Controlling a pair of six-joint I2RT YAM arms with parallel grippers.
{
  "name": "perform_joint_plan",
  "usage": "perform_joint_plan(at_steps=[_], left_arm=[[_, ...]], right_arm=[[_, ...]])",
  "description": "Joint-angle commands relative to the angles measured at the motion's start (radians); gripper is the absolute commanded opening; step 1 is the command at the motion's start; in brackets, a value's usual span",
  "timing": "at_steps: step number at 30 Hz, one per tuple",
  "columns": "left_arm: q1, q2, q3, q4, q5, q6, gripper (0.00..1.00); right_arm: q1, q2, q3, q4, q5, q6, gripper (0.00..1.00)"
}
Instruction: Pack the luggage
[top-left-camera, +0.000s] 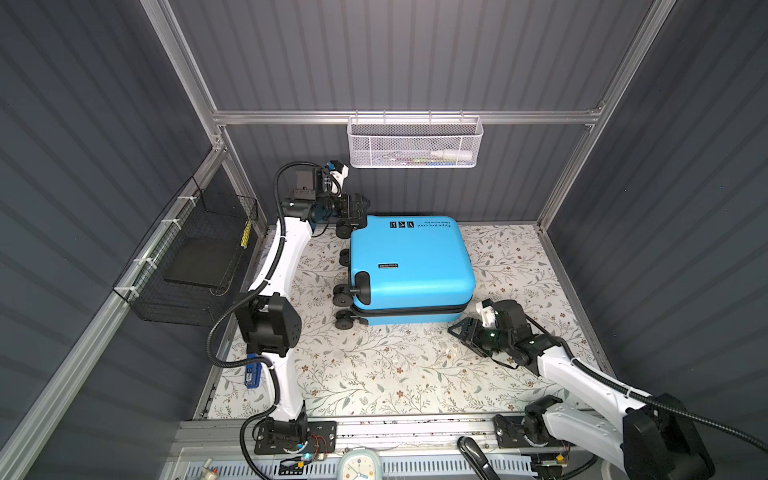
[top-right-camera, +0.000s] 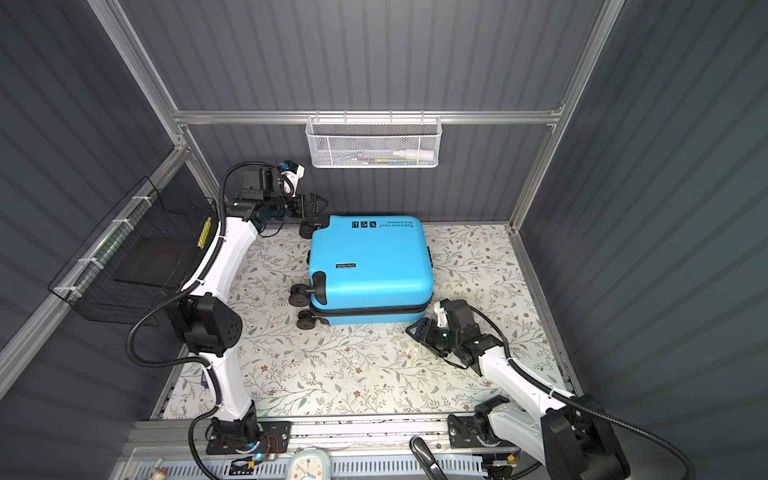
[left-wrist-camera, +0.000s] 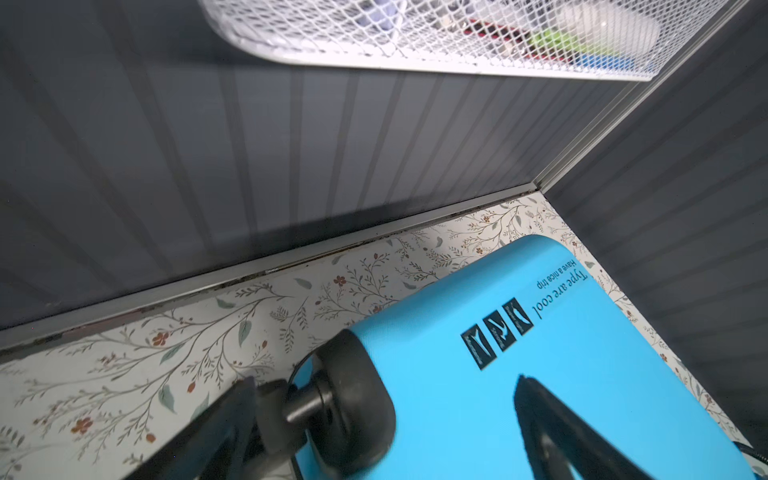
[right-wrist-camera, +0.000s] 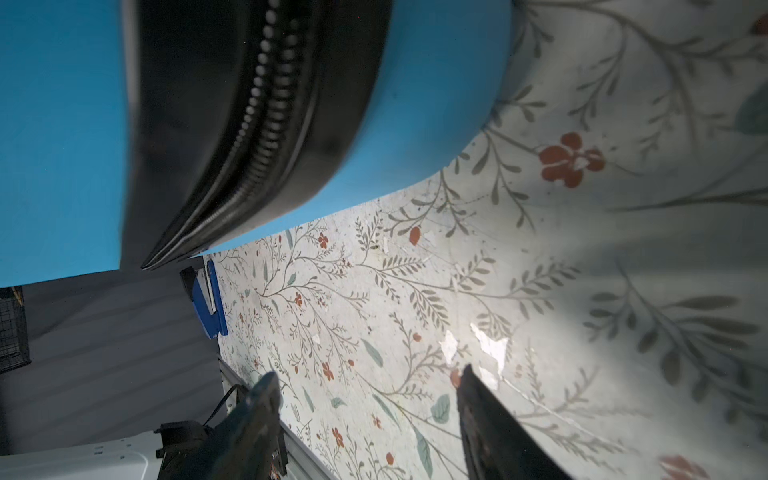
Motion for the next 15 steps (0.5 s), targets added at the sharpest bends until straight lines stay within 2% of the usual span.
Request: perform_joint_plan(at_steps=[1, 7, 12, 15], left_arm=[[0.000, 0.086, 0.098, -0.118, 0.077, 0.103, 1.00], [-0.001, 0.239, 0.255, -0.167, 0.187, 0.113, 1.00], [-0.002, 0.274, 0.258, -0.187, 0.241, 0.107, 1.00], [-0.008, 0.293, 0.247, -0.228, 0.252, 0.118, 1.00]], right_arm=[[0.033, 0.050, 0.003, 0.166, 0.060, 0.045, 0.66], [0.058, 0.148, -0.026, 0.278, 0.090, 0.080, 0.62], [0.057, 0.214, -0.039, 0.377, 0.091, 0.108, 0.59], [0.056, 0.256, -0.026, 0.417, 0.138, 0.115, 0.59]])
